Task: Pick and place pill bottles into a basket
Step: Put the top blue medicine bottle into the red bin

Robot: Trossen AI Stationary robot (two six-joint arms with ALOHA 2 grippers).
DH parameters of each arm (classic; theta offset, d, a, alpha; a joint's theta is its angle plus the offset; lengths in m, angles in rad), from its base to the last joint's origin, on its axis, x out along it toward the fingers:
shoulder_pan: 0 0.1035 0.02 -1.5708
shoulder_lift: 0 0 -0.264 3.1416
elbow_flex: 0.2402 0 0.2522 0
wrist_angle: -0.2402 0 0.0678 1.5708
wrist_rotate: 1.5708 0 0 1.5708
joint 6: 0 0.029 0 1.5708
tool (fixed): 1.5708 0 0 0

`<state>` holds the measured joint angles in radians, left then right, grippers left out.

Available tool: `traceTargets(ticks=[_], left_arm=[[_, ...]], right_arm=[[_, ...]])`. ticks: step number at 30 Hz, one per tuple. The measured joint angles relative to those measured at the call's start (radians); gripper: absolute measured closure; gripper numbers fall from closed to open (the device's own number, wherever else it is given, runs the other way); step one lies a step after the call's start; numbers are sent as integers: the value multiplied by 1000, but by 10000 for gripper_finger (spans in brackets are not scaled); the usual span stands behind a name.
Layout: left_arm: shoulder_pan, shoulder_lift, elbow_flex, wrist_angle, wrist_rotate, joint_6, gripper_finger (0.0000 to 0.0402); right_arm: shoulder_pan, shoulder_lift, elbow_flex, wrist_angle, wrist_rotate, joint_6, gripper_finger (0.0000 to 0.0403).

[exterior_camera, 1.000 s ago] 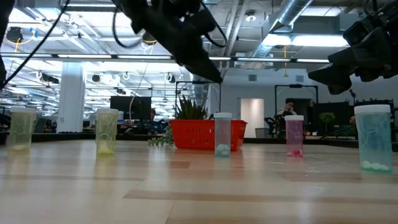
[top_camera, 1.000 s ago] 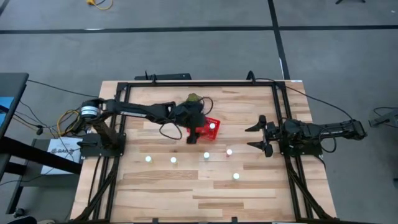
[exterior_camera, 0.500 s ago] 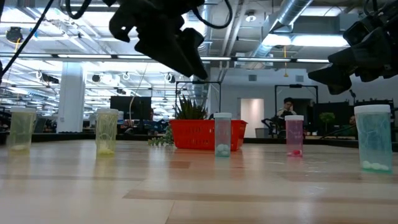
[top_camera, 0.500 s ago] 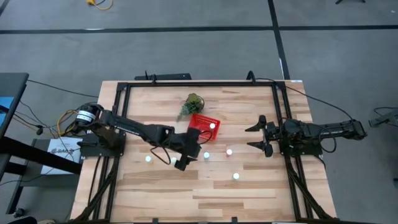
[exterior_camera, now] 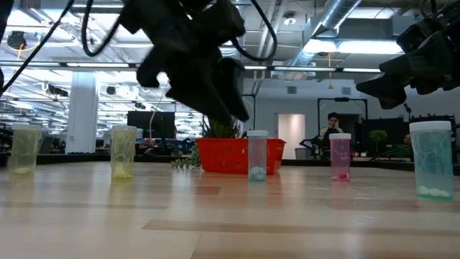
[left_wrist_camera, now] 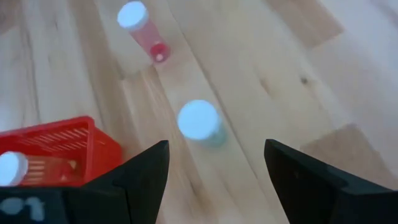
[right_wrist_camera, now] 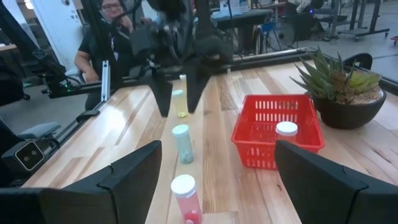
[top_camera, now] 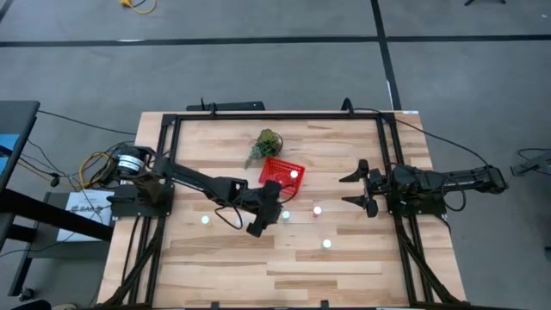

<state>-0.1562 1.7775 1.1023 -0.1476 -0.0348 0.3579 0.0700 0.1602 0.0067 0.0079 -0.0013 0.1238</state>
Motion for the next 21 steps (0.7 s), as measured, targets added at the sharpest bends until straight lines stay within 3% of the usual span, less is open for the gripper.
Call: traceTargets(ticks=[21], left_arm=[[26,25,14,70,72,0,148]], right_arm=[[0,3,0,0,0,0,97]])
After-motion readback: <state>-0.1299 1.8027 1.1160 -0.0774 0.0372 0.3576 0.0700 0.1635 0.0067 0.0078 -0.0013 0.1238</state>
